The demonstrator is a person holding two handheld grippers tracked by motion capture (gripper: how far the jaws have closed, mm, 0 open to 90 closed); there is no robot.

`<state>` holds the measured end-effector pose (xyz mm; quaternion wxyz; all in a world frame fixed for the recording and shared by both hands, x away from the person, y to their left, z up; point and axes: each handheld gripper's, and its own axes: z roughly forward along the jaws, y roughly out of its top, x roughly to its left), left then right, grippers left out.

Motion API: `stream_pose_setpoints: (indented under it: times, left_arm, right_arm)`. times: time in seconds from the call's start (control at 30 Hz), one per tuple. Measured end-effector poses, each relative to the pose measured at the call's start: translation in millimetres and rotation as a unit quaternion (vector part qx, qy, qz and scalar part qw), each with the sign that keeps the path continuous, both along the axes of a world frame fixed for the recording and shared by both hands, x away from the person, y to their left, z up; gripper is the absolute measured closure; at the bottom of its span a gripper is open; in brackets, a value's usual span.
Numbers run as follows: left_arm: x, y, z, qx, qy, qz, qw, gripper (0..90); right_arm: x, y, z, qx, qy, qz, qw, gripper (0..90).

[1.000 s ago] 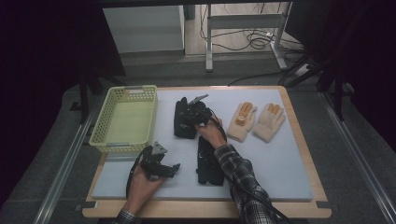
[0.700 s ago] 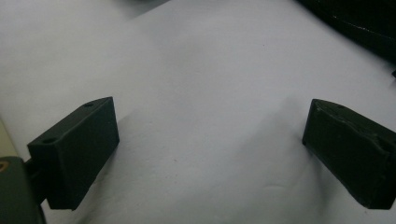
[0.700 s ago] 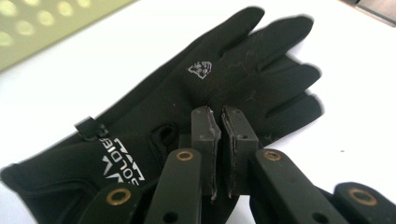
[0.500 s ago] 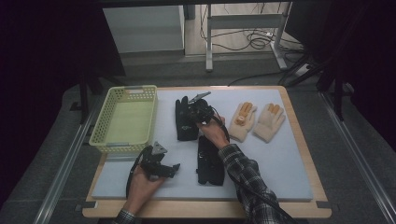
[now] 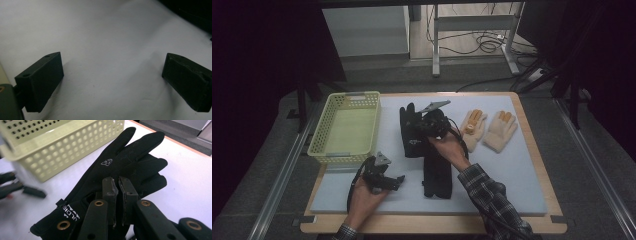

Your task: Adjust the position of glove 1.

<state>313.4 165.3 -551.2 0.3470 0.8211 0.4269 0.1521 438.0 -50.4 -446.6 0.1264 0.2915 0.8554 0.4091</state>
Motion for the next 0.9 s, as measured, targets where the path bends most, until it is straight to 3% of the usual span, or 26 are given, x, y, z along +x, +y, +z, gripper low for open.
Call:
stream_pose_setpoints:
  times: [0.2, 0.57, 0.7, 0.9]
  left_arm:
    - [-0.1, -0.3, 0.0, -0.001, -0.001, 0.001, 1.0, 3.7]
    - [0.0, -0.4, 0.0, -0.001, -0.001, 0.001, 1.0, 3.7]
    - [-0.3, -0.6, -0.2, -0.002, -0.001, 0.002, 1.0, 3.8]
    - [-0.1, -0.4, -0.1, -0.002, -0.001, 0.001, 1.0, 3.8]
  right_arm:
    - [-34.5, -22.9, 1.6, -0.003, 0.002, 0.0, 1.0, 83.4]
    - [-86.9, -62.5, -3.3, 0.0, 0.007, -0.036, 0.9993, 83.4]
    - [-98.1, -67.7, -10.4, -0.005, 0.008, -0.053, 0.9986, 83.5]
    - [-105.0, -73.8, -18.3, 0.016, 0.026, -0.07, 0.9971, 83.7]
